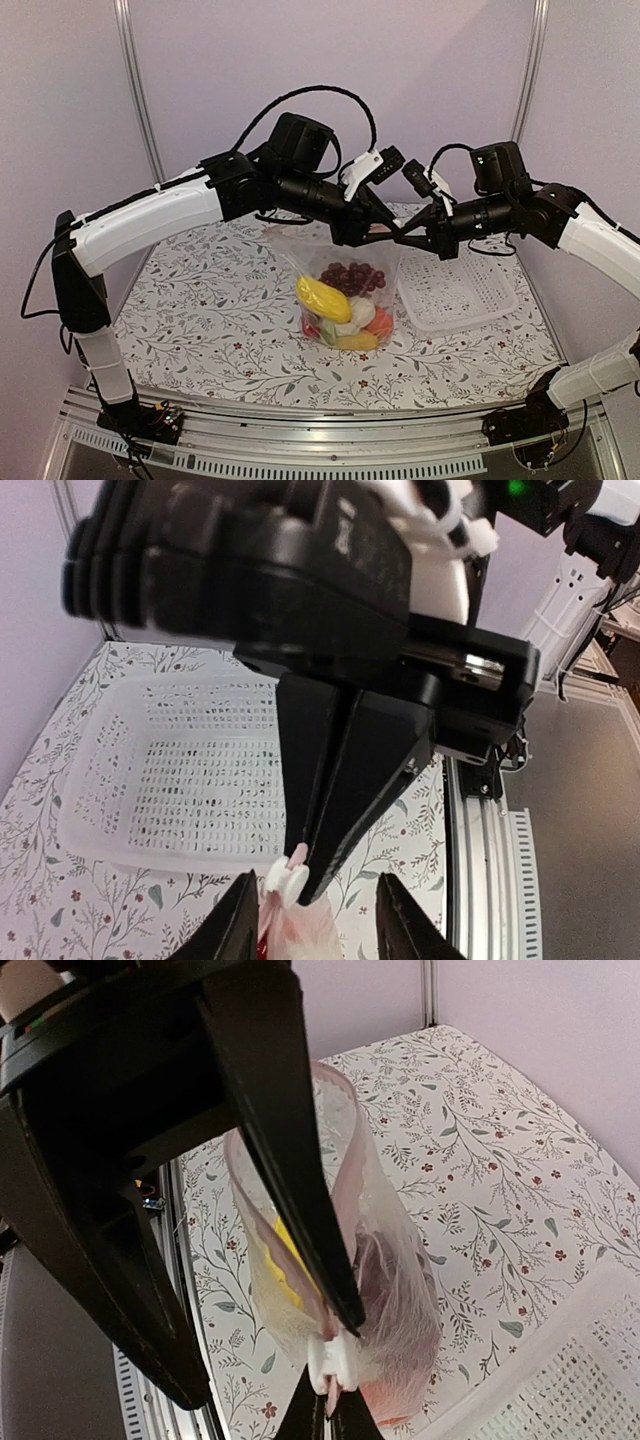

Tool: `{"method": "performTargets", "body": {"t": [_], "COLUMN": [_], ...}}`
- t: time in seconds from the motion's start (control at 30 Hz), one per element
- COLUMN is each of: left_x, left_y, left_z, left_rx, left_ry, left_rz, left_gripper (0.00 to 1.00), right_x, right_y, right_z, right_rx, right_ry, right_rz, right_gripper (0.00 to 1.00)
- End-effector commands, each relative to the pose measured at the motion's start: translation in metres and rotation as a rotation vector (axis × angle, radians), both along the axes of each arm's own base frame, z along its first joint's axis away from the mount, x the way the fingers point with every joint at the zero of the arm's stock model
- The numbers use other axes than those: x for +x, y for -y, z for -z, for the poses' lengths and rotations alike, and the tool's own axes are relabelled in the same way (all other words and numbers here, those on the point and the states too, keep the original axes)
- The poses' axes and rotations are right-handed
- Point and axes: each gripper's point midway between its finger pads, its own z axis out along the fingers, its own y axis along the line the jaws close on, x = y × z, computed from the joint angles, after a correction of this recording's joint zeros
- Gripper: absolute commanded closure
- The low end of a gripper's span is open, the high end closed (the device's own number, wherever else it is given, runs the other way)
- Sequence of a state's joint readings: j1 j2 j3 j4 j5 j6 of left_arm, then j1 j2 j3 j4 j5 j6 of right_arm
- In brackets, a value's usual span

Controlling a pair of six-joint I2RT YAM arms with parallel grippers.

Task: Place the food in the zip-top bag and seal the zipper
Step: Hold the zipper from the zipper food storage bag.

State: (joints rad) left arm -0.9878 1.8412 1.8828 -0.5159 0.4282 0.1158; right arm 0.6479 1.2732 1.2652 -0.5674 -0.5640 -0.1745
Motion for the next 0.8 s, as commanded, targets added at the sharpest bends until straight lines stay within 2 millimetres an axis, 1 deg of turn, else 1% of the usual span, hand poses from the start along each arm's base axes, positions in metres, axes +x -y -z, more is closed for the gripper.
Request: {"method": "performTargets", "body": {"t": [0.0,0.23,0.27,0.37,0.4,0.63,0.77], "left_x": [0.005,0.01,0.011,0.013,0.014,0.014,0.01], "left_y": [0.005,0.001,0.001,-0.002,-0.002,-0.004,-0.003], "left_z": [0.006,0.005,0.005,0.008,0.008,0.011,0.016], "left_rx": [0.001,-0.001,0.0,0.007,0.008,0.006,0.007], "left_ry": [-0.015,-0.017,-0.018,-0.018,-0.017,-0.04,-0.064], "left_rz": [0.001,-0.012,-0.015,-0.022,-0.023,-0.009,0.019], "left_gripper": [0.62,0.7,0.7,0.62,0.62,0.72,0.71], "right_x": [-0.01,-0.014,-0.014,-0.017,-0.017,-0.018,-0.016], "right_y": [-0.005,-0.008,-0.008,-0.007,-0.007,-0.006,-0.006], "right_z": [-0.011,-0.012,-0.013,-0.015,-0.016,-0.017,-0.017], "right_rx": [0.016,0.009,0.008,0.01,0.009,0.007,0.003], "right_ry": [0.016,0.019,0.023,0.028,0.028,0.03,0.038], "right_rz": [-0.053,-0.077,-0.079,-0.083,-0.084,-0.084,-0.078], "right_gripper": [1.0,1.0,1.0,1.0,1.0,1.0,1.0]}}
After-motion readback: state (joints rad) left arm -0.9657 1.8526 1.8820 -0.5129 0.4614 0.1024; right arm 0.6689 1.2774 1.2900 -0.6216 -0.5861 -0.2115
